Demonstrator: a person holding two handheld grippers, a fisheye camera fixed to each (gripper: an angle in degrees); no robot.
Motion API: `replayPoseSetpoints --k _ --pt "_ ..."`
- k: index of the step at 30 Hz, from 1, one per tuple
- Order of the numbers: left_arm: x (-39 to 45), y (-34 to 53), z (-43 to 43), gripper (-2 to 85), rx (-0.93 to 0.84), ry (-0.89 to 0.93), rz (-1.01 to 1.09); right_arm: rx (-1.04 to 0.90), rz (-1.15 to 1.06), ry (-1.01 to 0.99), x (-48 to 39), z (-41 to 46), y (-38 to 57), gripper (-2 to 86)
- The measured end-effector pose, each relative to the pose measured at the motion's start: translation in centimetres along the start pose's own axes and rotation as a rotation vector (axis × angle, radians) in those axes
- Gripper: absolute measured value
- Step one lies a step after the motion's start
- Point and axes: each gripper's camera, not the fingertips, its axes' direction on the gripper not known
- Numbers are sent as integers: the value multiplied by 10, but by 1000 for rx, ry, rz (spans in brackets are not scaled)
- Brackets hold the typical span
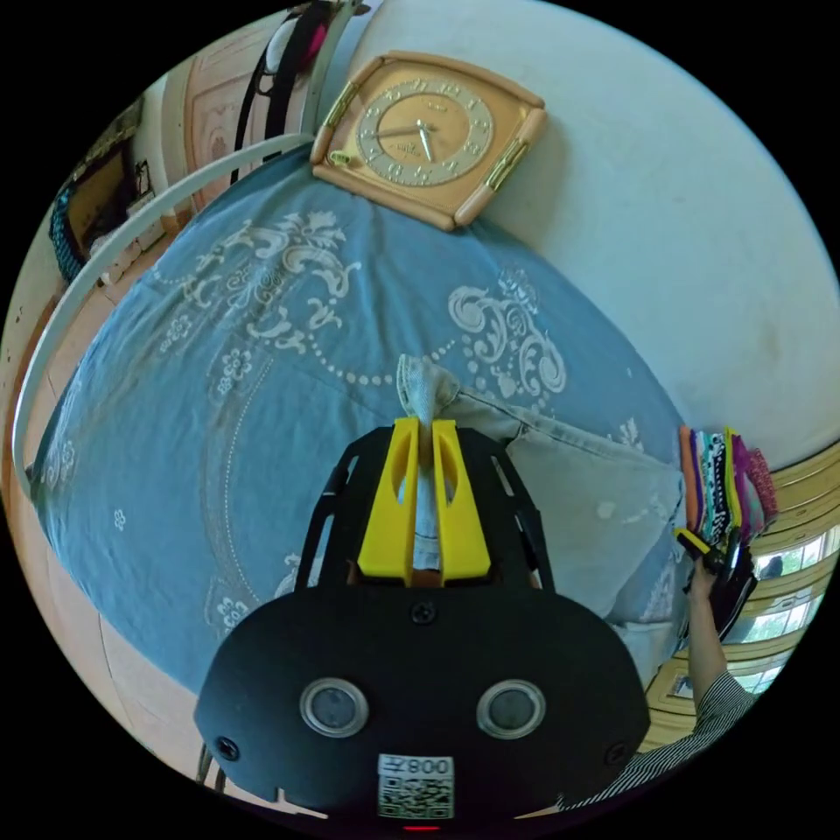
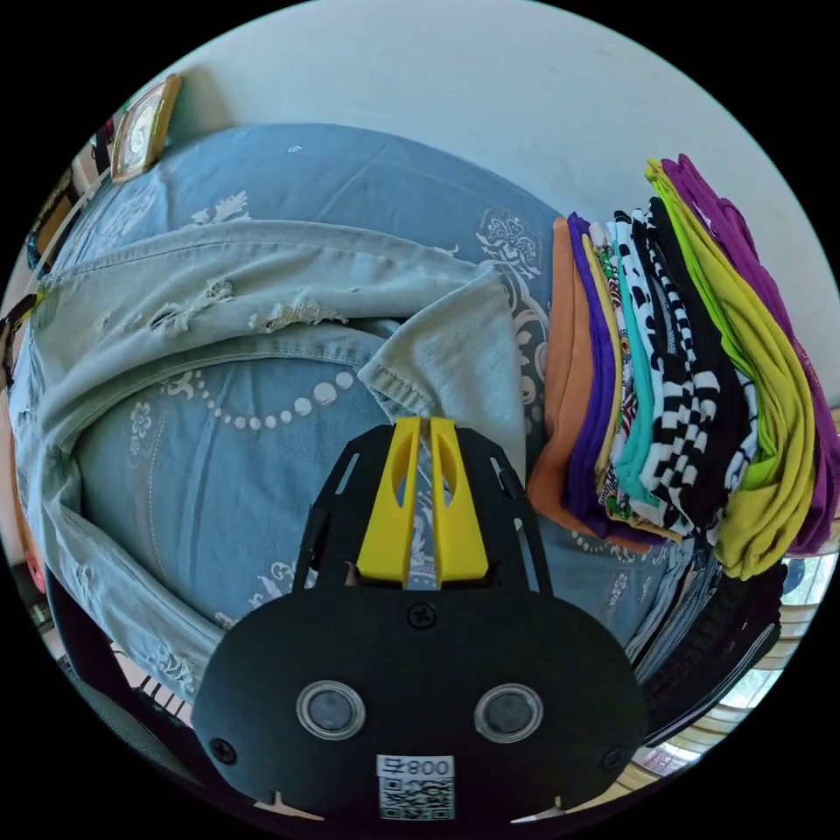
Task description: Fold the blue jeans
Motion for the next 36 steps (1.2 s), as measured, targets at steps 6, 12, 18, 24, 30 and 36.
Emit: replayPoseSetpoints --k 6,12,18,24,30,36 --pt "-7 -18 -35 20 75 -21 32 128 -15 28 5 -112 -40 17" --pt "-23 -12 -31 22 77 -25 -2 277 70 -36 44 -244 -81 13" --pt "-36 4 14 31 28 -53 -109 198 150 1 71 -292 -218 10" --pt "-48 26 42 65 26 -43 -73 173 253 145 61 -315 -338 -1" --pt "-67 85 40 78 126 36 31 227 110 0 -2 -307 -357 6" --pt "-113 189 53 87 33 89 -43 96 -120 -429 -107 -264 -342 10"
